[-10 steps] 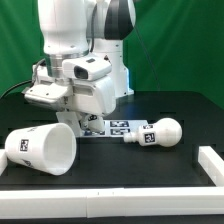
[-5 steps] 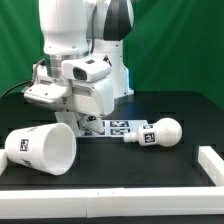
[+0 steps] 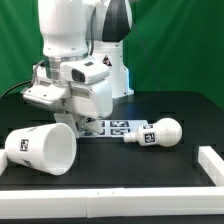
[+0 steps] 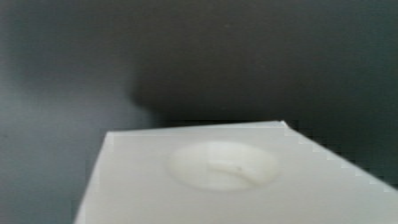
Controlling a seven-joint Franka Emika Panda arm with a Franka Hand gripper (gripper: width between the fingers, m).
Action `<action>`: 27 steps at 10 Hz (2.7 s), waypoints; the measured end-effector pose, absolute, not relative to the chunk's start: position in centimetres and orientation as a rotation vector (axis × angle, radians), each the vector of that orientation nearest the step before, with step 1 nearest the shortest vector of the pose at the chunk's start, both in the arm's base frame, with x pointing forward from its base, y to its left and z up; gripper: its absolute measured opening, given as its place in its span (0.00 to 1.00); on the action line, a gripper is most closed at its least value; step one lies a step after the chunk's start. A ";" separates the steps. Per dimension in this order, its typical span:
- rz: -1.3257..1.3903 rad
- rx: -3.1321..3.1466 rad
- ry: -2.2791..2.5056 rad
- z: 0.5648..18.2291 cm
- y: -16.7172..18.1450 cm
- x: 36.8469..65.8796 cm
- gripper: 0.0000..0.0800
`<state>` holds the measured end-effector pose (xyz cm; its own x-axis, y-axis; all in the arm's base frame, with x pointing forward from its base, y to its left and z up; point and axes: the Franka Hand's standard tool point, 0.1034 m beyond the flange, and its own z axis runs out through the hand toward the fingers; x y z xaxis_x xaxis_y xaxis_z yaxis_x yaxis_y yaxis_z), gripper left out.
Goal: Assemble lamp
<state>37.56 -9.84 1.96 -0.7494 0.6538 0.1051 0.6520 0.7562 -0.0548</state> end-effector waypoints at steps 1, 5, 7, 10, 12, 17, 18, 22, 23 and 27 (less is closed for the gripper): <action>0.023 -1.068 -2.828 1.9 -9.9 37.5 0.54; 0.061 -1.130 -2.811 3.2 -9.9 37.7 0.86; 0.125 -1.142 -2.827 6.3 -9.7 38.4 0.87; 0.136 -1.134 -2.889 9.6 -10.6 40.1 0.87; 0.137 -1.145 -2.880 9.3 -10.6 39.9 0.87; 0.170 -1.422 -2.817 11.8 -11.5 41.0 0.87; 0.181 -1.564 -2.759 12.0 -11.5 41.3 0.87; 0.181 -1.564 -2.759 12.0 -11.5 41.3 0.87; 0.181 -1.564 -2.759 12.0 -11.5 41.3 0.87; 0.181 -1.564 -2.759 12.0 -11.5 41.3 0.87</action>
Offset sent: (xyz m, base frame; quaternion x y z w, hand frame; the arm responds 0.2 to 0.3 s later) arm 0.0000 0.0000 0.0000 0.0000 0.0000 0.0000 1.0000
